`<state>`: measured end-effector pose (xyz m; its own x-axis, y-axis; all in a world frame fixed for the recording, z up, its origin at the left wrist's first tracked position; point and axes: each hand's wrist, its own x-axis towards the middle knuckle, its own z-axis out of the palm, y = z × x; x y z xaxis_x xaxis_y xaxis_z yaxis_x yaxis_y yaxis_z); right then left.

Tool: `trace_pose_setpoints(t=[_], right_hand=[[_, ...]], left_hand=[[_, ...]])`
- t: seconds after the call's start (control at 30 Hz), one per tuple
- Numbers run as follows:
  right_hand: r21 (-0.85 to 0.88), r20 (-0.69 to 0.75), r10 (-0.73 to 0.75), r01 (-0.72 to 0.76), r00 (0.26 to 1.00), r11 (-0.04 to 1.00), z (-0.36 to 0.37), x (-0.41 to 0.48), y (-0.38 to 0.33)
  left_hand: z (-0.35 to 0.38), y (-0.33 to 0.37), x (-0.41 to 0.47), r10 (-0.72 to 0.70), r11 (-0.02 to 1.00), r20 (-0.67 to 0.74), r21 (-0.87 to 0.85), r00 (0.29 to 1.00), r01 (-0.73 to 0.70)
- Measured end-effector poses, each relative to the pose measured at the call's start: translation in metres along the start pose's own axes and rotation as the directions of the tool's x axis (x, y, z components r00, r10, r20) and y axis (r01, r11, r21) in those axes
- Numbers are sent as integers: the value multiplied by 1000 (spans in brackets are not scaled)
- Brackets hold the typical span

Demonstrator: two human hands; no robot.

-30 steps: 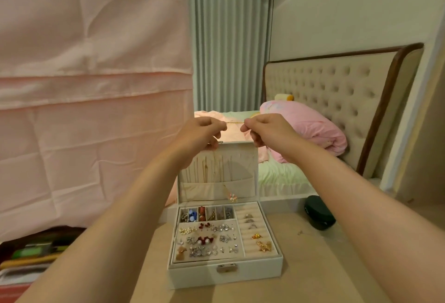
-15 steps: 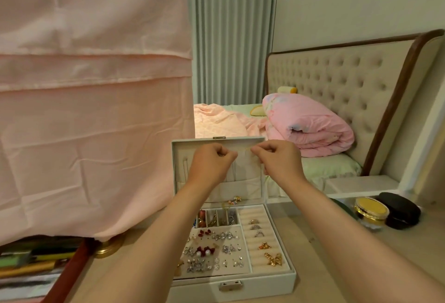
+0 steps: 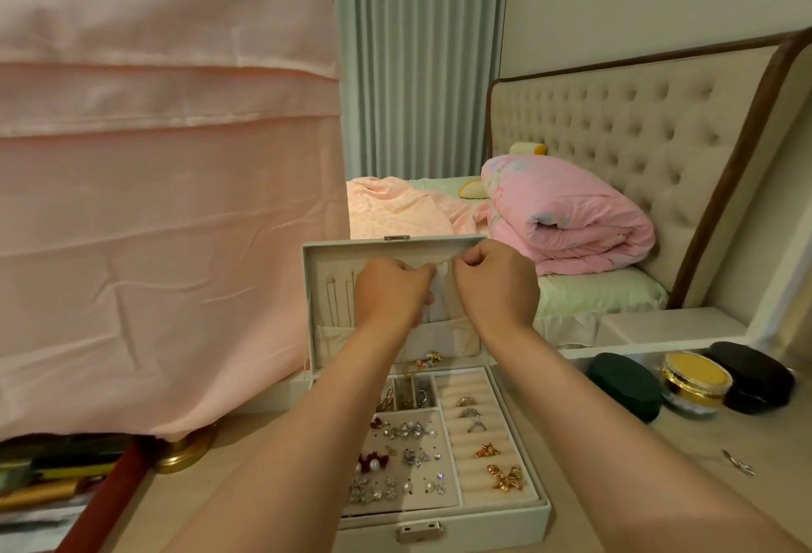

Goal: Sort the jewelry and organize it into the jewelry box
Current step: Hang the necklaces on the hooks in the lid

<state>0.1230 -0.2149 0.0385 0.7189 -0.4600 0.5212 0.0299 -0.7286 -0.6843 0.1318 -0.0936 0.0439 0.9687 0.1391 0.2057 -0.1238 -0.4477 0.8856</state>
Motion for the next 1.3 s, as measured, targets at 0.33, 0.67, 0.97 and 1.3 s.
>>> trace_pose_setpoints(t=[0.33, 0.67, 0.97, 1.3], right_hand=[[55, 427, -49, 28, 903, 998, -10, -27, 19], [246, 687, -20, -207, 726, 947, -14, -50, 17], [132, 601, -177, 122, 779, 984, -39, -24, 2], [0, 688, -23, 32, 726, 1000, -42, -34, 20]], left_hand=[[-10, -20, -15, 31, 999, 264, -1, 964, -32], [-34, -28, -35, 115, 979, 363, 118, 925, -168], [-17, -25, -47, 30, 999, 519, -36, 854, -13], [-26, -20, -36, 87, 996, 371, -9, 925, -90]])
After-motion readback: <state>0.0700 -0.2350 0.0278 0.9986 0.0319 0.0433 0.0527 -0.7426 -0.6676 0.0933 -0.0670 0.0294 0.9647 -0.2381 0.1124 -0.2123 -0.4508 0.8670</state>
